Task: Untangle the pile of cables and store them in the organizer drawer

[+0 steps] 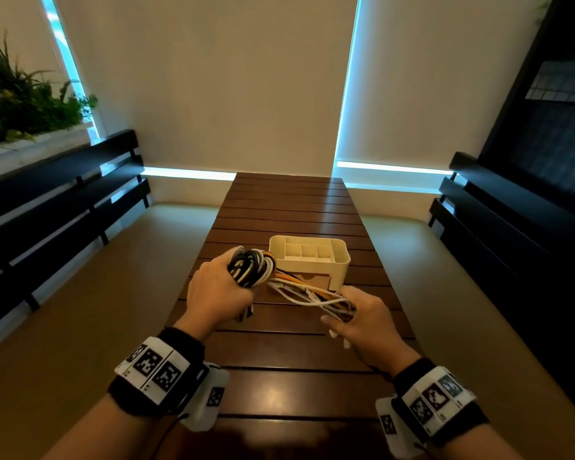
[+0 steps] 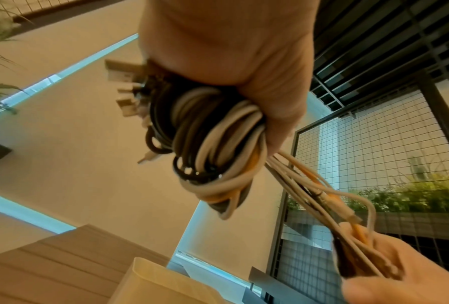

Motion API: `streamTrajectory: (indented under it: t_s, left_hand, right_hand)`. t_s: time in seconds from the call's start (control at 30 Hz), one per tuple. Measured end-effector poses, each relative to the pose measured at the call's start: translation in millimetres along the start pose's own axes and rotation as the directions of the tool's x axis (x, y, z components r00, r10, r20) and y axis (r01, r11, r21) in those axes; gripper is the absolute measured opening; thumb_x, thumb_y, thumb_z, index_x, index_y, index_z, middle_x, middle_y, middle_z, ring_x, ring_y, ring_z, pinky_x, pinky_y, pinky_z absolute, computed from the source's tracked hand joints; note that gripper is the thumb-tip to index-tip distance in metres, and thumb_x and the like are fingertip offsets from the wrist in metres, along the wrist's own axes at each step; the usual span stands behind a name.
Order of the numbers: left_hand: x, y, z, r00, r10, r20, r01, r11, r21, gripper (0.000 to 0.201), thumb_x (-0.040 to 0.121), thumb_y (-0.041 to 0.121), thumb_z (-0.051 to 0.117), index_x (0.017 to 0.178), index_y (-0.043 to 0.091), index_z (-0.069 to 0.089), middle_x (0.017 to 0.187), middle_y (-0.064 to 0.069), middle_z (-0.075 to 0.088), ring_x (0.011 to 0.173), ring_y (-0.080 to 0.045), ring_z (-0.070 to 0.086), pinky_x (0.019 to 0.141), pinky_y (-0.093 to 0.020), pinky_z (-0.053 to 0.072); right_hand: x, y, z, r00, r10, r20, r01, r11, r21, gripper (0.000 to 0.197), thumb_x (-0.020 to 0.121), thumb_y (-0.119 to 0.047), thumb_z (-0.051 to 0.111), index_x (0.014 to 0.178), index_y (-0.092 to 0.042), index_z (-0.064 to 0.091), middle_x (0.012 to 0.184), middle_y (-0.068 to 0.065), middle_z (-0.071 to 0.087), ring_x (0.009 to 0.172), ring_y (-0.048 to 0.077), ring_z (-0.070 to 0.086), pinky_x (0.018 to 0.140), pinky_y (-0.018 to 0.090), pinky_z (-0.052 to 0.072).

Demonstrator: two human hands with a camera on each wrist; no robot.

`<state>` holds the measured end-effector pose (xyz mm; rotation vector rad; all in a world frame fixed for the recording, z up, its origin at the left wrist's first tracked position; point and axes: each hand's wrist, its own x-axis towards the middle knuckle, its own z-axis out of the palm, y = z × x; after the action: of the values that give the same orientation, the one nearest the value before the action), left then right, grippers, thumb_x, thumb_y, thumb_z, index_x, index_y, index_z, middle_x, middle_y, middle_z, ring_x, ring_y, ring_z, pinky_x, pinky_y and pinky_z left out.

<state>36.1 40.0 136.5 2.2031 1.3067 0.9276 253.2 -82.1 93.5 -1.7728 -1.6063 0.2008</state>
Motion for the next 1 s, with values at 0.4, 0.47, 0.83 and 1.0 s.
streamTrajectory:
  t_s: [0.4,0.47,0.83,1.0]
  left_hand:
    - [11,0,-1,0.982,-0.181,-0.047,0.176,0.979,-0.108,0.051,0.065,0.033,0.078,0.111,0.019,0.063,0.102,-0.004,0.069,0.097,-0.026,0.063,0.084,-0.042,0.053]
    - [12,1,-2,0.98,-0.191,-0.058,0.182,0.975,-0.13,0.049,0.063,0.033,0.077,0.109,0.021,0.063,0.099,-0.003,0.07,0.094,-0.026,0.063,0.082,-0.041,0.053]
    - [17,20,-8,0.981,-0.173,-0.087,0.16,0.977,-0.138,0.05,0.064,0.033,0.078,0.109,0.021,0.063,0.099,-0.002,0.069,0.094,-0.024,0.063,0.081,-0.038,0.053]
    - [15,28,-14,0.998,-0.018,-0.053,0.018,1.0,-0.01,0.037,0.066,0.033,0.078,0.099,0.027,0.063,0.082,0.004,0.064,0.086,-0.024,0.063,0.073,-0.032,0.051]
  right_hand:
    - [-4,-33,-30,0.987,-0.063,0.148,-0.028,0.838,0.546,0.033,0.077,-0.015,0.074,0.101,-0.019,0.051,0.082,0.002,0.064,0.063,0.006,0.06,0.06,0.021,0.051]
    - [-9,-33,-28,0.992,-0.122,0.043,0.082,0.851,0.518,0.029,0.076,-0.03,0.07,0.098,-0.025,0.054,0.08,-0.007,0.061,0.067,0.005,0.058,0.064,0.018,0.049]
    - [-21,-13,7,0.949,-0.217,-0.23,0.219,0.976,-0.016,0.022,0.082,-0.012,0.057,0.098,-0.024,0.046,0.117,-0.005,0.042,0.103,-0.008,0.049,0.086,0.017,0.05]
    - [-34,10,3,0.729,0.22,0.648,-0.109,0.972,-0.207,0.062,0.08,-0.025,0.069,0.132,-0.042,0.04,0.152,-0.013,0.021,0.127,0.01,0.04,0.107,0.039,0.038]
